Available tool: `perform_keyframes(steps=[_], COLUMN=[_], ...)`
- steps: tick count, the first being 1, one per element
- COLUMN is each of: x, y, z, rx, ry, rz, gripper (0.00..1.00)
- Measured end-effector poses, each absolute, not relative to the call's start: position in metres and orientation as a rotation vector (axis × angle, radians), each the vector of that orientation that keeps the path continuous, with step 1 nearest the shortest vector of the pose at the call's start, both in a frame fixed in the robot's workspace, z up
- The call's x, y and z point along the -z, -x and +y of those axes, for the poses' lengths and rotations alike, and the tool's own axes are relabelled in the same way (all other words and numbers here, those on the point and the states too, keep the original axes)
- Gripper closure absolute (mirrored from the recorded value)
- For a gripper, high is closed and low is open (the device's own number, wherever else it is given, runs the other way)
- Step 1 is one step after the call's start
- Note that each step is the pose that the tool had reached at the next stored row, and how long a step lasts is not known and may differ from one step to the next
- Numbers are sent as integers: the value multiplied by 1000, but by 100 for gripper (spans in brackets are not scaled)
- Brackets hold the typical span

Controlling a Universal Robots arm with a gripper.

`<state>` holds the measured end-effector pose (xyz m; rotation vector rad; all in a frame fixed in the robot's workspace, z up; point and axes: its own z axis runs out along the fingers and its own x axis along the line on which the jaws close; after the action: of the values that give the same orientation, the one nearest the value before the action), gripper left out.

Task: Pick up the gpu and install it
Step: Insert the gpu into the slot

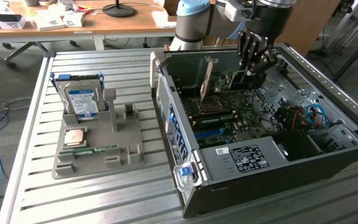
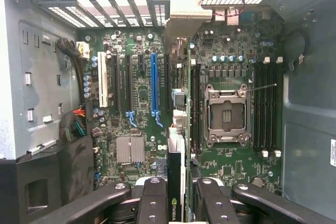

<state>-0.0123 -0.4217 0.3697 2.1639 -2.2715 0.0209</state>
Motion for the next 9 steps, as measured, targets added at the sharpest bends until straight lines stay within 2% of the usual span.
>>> perform_keyframes(steps=[9], x=[-363], y=[13], z=[-422], rx=[-21], ry=[-2164], rz=[-2271], gripper=[74])
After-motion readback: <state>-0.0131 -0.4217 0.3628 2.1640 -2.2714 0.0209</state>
